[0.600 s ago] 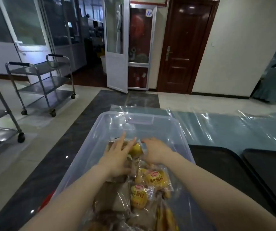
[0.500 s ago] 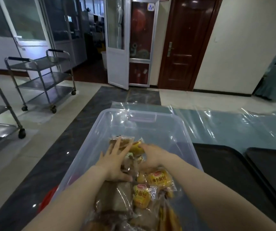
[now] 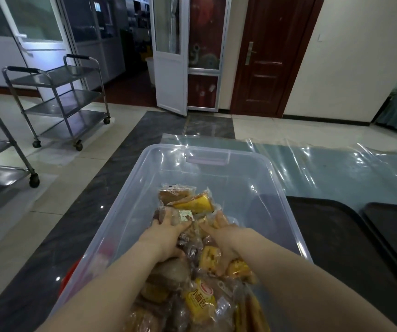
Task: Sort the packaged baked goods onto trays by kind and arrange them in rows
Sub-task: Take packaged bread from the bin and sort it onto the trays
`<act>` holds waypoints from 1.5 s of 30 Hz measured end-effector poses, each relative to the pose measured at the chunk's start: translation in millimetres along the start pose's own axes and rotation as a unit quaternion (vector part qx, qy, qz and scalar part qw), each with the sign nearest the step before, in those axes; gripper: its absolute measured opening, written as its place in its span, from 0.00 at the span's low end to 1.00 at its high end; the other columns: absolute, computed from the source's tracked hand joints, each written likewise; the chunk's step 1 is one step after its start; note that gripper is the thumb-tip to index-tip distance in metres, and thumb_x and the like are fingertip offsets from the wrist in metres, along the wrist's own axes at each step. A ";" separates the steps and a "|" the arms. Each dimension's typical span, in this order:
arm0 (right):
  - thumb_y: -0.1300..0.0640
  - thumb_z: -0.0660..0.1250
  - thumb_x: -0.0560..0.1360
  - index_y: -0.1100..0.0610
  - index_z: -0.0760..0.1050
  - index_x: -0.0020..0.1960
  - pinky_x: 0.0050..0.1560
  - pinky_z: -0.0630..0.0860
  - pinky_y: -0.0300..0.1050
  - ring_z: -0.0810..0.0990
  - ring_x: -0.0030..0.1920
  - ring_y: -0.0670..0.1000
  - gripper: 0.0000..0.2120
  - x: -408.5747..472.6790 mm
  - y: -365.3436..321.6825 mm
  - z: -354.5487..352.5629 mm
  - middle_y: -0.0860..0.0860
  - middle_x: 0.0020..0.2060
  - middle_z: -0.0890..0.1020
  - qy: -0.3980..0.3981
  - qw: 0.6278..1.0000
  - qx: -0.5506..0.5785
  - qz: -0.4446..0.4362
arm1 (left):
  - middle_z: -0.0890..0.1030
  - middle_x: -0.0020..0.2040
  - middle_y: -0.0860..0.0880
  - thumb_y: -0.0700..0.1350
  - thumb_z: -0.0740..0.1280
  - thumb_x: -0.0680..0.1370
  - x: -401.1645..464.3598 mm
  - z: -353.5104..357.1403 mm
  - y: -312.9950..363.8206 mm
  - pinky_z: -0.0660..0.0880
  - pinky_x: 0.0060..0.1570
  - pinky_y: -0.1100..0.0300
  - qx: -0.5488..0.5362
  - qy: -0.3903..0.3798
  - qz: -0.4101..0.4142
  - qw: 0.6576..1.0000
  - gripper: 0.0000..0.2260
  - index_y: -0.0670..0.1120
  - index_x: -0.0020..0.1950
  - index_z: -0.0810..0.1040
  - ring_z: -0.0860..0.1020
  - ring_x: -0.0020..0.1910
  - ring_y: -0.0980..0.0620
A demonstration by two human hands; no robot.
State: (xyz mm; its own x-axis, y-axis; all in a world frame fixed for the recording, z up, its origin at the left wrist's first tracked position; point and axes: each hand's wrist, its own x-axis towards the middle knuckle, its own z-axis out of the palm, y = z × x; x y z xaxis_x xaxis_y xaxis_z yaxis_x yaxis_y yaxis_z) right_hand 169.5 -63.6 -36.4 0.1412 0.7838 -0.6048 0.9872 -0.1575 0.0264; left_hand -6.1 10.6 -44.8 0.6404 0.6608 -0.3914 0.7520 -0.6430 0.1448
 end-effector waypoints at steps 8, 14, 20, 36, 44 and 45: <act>0.70 0.62 0.75 0.59 0.60 0.75 0.60 0.72 0.55 0.69 0.66 0.64 0.30 -6.3 -6.8 -18.5 0.62 0.76 0.51 0.134 0.990 0.014 0.041 | 0.60 0.74 0.43 0.49 0.58 0.79 -6.7 -21.7 8.9 0.70 0.62 0.47 0.021 0.044 0.018 0.999 0.23 0.62 0.74 0.59 0.71 0.64 0.39; 0.70 0.60 0.73 0.58 0.70 0.68 0.52 0.74 0.53 0.75 0.58 0.64 0.24 -13.3 0.9 -36.3 0.56 0.71 0.64 0.239 0.969 0.031 0.049 | 0.72 0.68 0.50 0.46 0.60 0.79 -13.5 -35.8 12.5 0.72 0.58 0.51 0.012 0.133 0.046 0.990 0.18 0.59 0.68 0.70 0.74 0.62 0.44; 0.64 0.65 0.73 0.51 0.75 0.62 0.52 0.76 0.49 0.76 0.57 0.60 0.19 -24.4 14.7 -58.9 0.48 0.72 0.63 0.313 0.944 0.103 0.023 | 0.79 0.62 0.52 0.52 0.67 0.75 -24.8 -69.6 9.2 0.73 0.56 0.53 -0.097 0.259 0.035 0.960 0.20 0.63 0.66 0.71 0.77 0.58 0.47; 0.58 0.72 0.70 0.43 0.80 0.50 0.64 0.59 0.38 0.62 0.71 0.45 0.12 -124.3 69.1 -101.9 0.46 0.70 0.69 0.524 0.798 0.288 -0.074 | 0.83 0.39 0.57 0.45 0.71 0.74 -90.1 -137.6 57.4 0.79 0.39 0.59 -0.421 0.365 0.144 0.817 0.07 0.59 0.44 0.80 0.81 0.38 0.56; 0.55 0.69 0.74 0.41 0.77 0.56 0.62 0.57 0.39 0.65 0.70 0.47 0.13 -198.0 165.3 -78.9 0.44 0.72 0.65 0.570 0.767 0.291 -0.046 | 0.84 0.48 0.52 0.55 0.72 0.68 -83.8 -142.8 166.4 0.81 0.44 0.54 -0.562 0.277 0.157 0.763 0.16 0.57 0.55 0.77 0.83 0.46 0.51; 0.54 0.69 0.74 0.43 0.77 0.57 0.62 0.58 0.39 0.66 0.69 0.48 0.13 -205.5 182.9 -71.1 0.45 0.72 0.66 0.571 0.769 0.284 -0.037 | 0.84 0.47 0.54 0.55 0.72 0.69 -80.2 -141.1 185.6 0.81 0.42 0.56 -0.557 0.269 0.158 0.770 0.14 0.58 0.53 0.77 0.83 0.46 0.53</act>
State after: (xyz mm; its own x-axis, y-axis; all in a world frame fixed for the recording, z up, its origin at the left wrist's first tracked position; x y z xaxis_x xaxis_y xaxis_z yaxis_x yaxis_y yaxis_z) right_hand 326.3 -210.8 149.3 0.3800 0.7684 0.5150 0.8496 -0.0699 -0.5227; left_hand 104.2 -107.2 141.7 0.5646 0.7975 0.2128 0.0212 -0.2718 0.9621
